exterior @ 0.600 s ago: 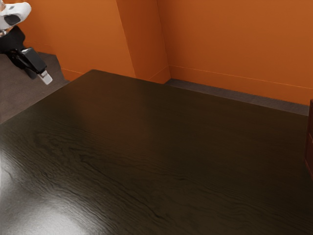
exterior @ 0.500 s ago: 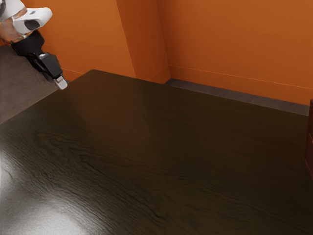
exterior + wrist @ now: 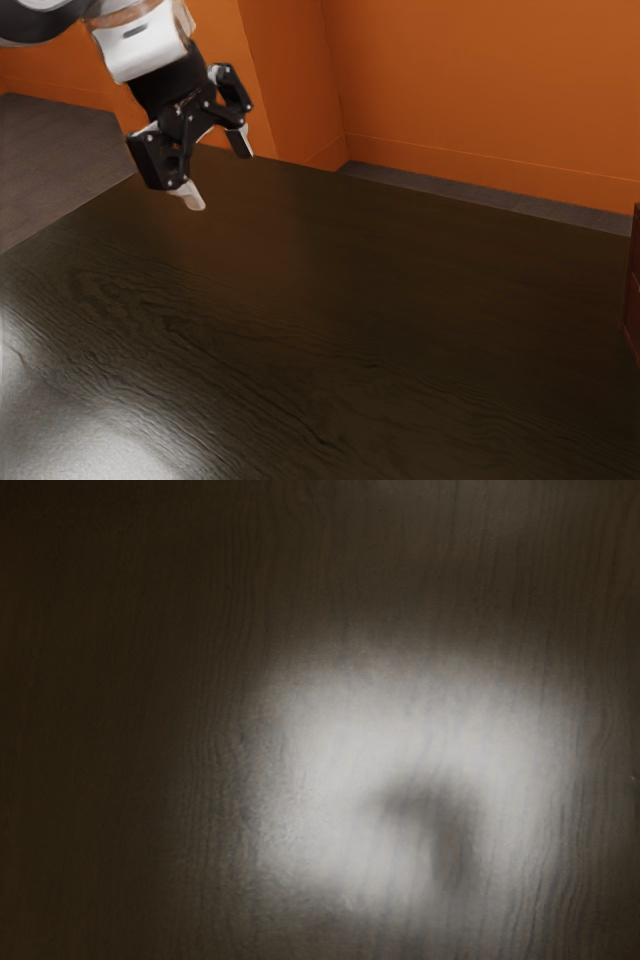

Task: Pull the drawer handle with one arm to open the drawer

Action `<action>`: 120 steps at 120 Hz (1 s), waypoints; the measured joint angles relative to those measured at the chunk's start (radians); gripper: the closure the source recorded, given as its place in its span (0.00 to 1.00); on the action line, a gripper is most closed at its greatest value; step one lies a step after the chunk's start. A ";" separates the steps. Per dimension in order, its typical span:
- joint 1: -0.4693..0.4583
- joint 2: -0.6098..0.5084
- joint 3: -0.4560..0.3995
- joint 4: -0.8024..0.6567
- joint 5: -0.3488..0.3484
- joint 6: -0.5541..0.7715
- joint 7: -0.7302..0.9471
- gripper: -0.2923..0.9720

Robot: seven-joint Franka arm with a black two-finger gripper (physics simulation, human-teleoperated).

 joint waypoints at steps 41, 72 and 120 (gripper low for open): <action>-0.187 0.013 0.001 -0.258 0.006 0.252 0.469 0.23; -0.176 0.039 -0.002 -0.290 0.001 0.444 0.692 0.23; -0.357 0.061 -0.003 -0.297 -0.004 0.518 0.893 0.23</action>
